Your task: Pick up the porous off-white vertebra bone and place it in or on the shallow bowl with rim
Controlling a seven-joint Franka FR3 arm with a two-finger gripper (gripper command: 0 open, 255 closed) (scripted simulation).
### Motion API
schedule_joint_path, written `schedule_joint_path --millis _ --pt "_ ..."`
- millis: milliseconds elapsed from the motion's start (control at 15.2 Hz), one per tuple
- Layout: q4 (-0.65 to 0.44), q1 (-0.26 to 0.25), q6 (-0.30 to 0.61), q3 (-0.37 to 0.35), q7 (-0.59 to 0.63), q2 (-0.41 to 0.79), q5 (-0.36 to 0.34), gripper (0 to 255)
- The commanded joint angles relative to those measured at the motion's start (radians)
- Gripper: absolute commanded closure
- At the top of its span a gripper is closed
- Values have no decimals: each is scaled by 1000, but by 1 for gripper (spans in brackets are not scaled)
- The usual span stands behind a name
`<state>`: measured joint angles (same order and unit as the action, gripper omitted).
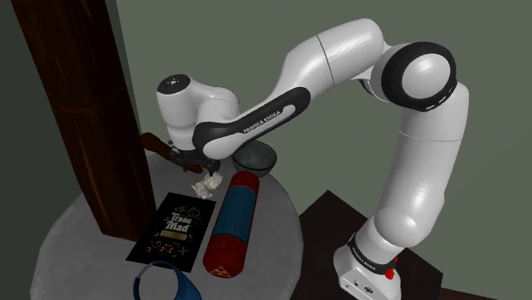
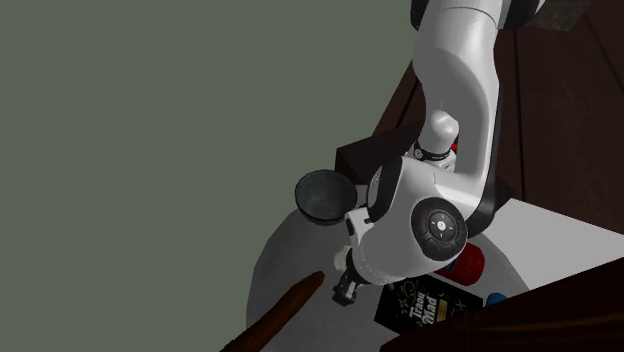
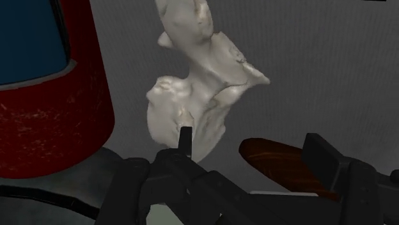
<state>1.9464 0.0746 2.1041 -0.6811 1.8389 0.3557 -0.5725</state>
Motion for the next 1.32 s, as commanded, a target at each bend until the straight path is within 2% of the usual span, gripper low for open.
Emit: schedule_joint_path --millis 0,66,660,726,792,990,1056,1254 --pt "13 2 1 4 0 11 2 255" --pt "30 5 13 3 5 5 1 255" --pt "-5 29 -67 -29 -59 -69 74 255" --pt "-5 25 -59 -25 -51 -58 64 255" --pt "-5 25 -59 -25 -51 -58 64 0" --pt "254 89 200 -65 30 -247 165 0" --pt "285 91 233 -66 40 -270 179 0" --pt "290 84 260 -52 70 -233 133 0"
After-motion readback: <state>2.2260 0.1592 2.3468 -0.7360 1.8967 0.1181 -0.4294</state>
